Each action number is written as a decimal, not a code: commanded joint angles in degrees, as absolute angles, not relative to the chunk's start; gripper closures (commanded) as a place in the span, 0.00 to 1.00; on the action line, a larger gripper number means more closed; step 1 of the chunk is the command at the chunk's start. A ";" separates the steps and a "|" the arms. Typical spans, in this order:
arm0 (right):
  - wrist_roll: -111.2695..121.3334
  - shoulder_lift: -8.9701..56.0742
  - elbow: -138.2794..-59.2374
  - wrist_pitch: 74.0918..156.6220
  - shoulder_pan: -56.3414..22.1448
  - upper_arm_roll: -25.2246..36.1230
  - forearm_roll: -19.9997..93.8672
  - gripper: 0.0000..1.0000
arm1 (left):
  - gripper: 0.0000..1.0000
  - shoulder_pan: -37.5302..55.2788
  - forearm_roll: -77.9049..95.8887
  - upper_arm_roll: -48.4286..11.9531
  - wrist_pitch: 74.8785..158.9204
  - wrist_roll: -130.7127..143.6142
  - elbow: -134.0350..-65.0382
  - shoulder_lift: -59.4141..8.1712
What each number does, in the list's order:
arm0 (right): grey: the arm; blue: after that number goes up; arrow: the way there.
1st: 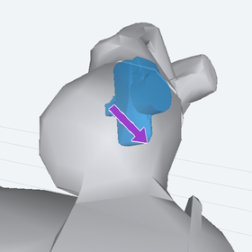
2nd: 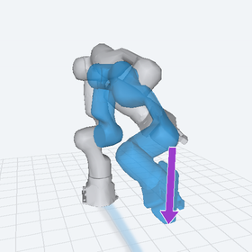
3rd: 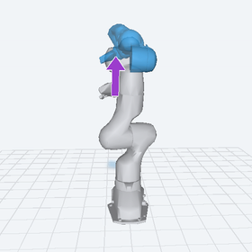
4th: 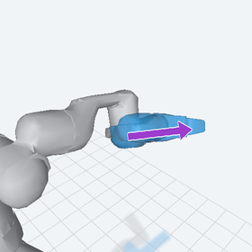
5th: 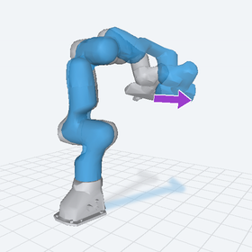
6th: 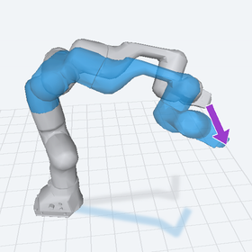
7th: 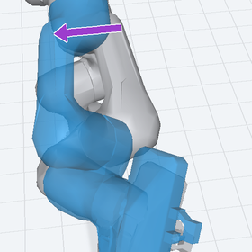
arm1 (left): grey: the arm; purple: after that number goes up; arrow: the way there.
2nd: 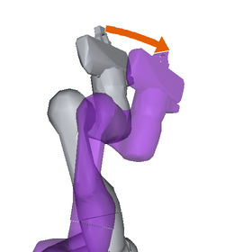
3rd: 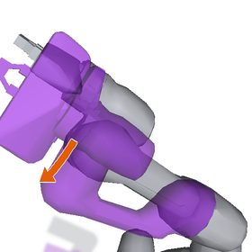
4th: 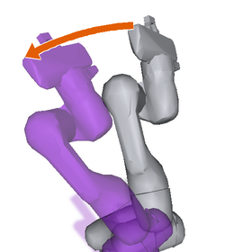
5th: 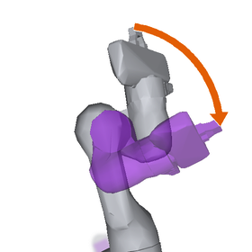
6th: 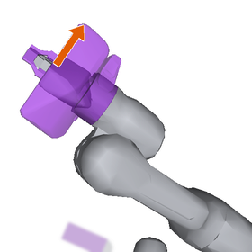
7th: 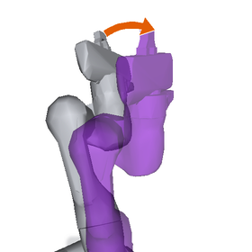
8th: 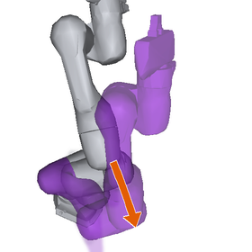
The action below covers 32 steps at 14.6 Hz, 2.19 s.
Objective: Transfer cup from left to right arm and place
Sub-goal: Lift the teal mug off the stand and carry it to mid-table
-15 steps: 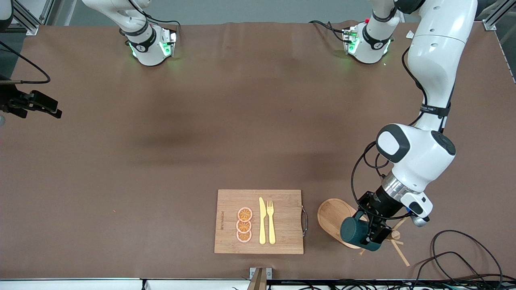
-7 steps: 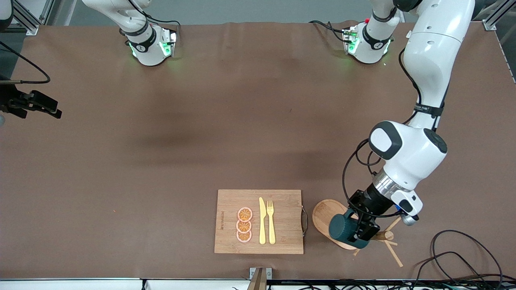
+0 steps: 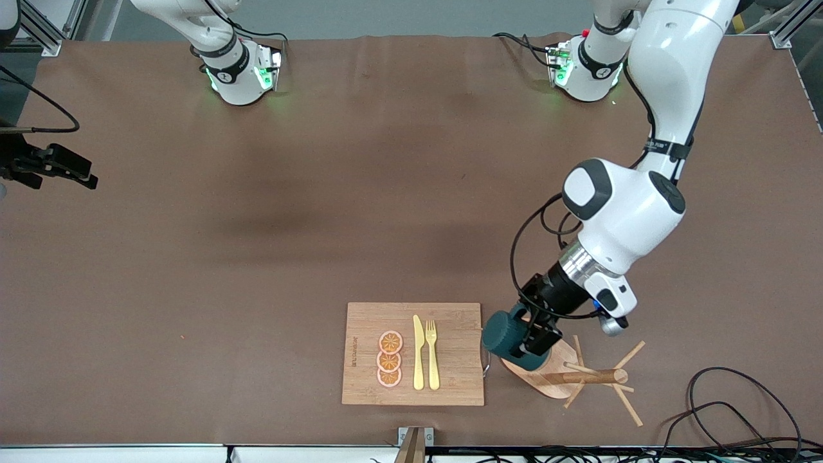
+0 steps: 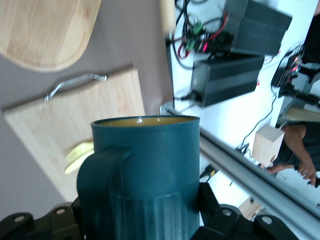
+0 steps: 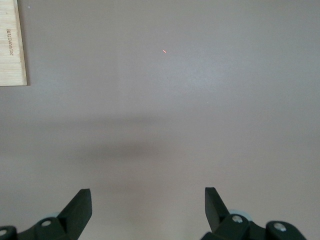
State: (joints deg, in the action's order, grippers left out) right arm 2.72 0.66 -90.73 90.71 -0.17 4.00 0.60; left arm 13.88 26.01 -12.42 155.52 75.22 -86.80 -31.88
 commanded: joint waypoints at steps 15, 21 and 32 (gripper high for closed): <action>3.25 0.79 -90.09 90.26 0.35 3.69 0.18 0.00 | 0.36 39.27 -37.95 -10.63 135.55 111.18 -86.05 -36.91; 3.25 0.79 -90.09 90.26 0.53 3.69 0.26 0.00 | 0.36 46.39 -53.59 -10.55 122.54 114.69 -84.64 -41.83; 3.87 0.79 -90.09 90.26 0.53 3.78 0.53 0.00 | 0.38 56.07 -74.09 -10.55 108.02 134.20 -83.76 -51.06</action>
